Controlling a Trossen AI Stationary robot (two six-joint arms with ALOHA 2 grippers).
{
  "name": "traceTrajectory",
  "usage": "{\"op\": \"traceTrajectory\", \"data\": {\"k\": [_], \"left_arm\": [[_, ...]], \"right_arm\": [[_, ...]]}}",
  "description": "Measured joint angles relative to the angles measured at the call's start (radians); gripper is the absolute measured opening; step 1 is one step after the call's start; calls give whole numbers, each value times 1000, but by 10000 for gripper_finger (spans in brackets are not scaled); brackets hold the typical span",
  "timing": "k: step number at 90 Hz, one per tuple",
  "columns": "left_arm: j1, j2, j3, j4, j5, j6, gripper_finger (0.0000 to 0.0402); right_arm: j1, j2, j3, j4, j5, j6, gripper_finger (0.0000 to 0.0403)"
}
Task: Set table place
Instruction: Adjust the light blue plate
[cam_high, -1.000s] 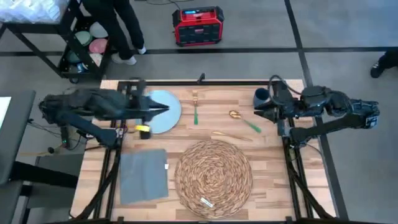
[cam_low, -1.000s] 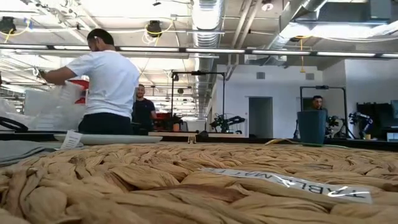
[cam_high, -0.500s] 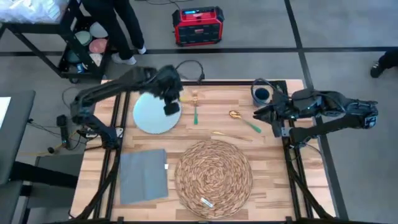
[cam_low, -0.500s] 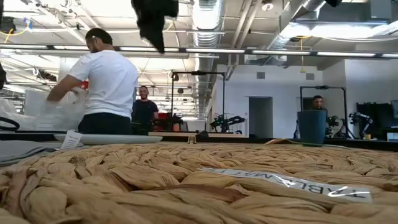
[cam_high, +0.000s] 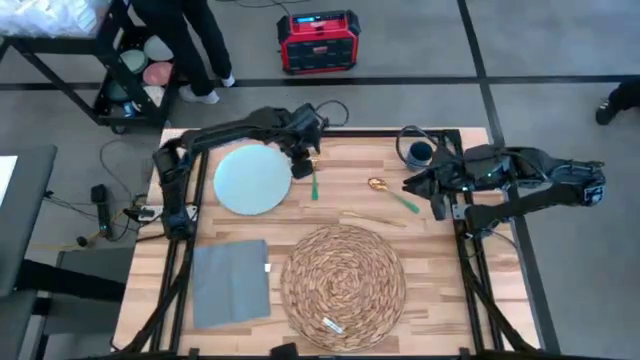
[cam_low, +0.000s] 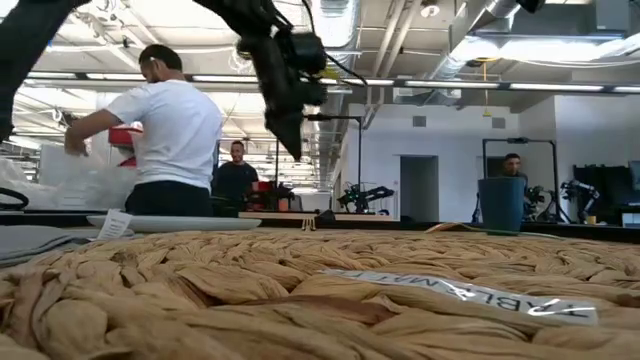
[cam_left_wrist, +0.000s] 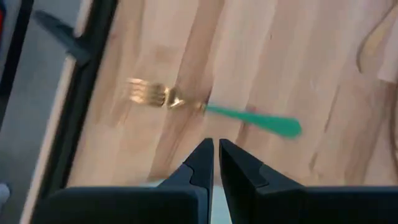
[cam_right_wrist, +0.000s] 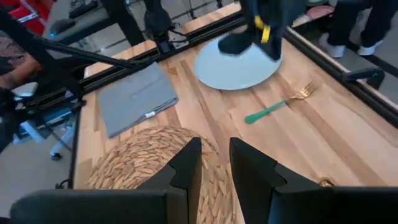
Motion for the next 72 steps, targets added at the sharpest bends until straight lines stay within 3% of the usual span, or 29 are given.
{"op": "traceTrajectory", "data": {"k": [22,41,49,72], "left_arm": [[-3,111,0,57,4,-15,11],[12,175,-59,-150,94,-60,11],[39,115,-173,-122,101,-102,11],[100,-224,-540,70,137,-238,11]], "right_arm": [[0,33,0,0,60,23,70],[0,67,0,-3,73,41,70],[3,67,0,-20,73,48,70],[7,47,0,-30,74,39,70]]}}
